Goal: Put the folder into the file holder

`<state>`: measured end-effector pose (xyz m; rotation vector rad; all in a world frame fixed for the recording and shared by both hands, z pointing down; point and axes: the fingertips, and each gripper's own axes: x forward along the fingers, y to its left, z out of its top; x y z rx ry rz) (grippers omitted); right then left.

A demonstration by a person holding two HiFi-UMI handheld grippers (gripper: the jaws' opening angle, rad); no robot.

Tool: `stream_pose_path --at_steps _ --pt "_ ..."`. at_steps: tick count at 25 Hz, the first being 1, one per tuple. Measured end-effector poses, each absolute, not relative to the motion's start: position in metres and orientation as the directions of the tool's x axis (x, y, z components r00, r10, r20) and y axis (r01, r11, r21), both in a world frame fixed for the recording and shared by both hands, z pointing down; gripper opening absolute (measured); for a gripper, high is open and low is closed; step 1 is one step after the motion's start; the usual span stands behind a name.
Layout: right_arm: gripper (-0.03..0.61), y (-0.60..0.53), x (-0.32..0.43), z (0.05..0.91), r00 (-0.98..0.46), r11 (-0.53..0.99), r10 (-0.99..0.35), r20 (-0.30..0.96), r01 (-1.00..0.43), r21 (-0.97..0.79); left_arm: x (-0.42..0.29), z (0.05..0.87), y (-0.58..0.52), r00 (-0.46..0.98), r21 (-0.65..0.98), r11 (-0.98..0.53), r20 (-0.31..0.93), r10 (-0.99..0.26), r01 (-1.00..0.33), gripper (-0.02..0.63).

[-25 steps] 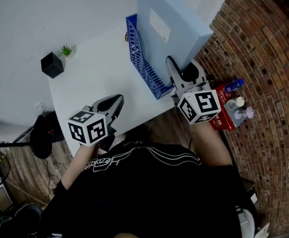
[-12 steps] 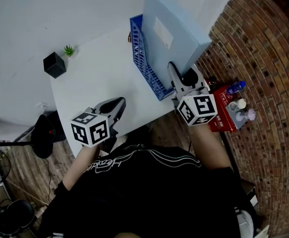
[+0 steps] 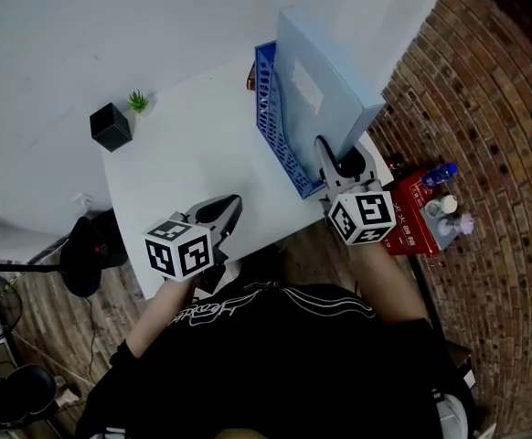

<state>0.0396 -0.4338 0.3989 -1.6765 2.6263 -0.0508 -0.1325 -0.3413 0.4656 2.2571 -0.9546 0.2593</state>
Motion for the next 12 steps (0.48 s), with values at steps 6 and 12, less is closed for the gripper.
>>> stream_pose_path --at_steps 6,12 --pt "0.16 -0.435 0.039 0.412 -0.418 0.417 -0.909 0.012 -0.908 -0.036 -0.139 0.477 -0.349 0.706 0.516 -0.491 0.414 -0.574 -0.702 0.032" --pt "0.166 -0.435 0.039 0.429 -0.425 0.422 -0.904 0.051 -0.905 -0.058 -0.139 0.48 -0.352 0.704 0.52 -0.486 0.408 -0.581 -0.702 0.032"
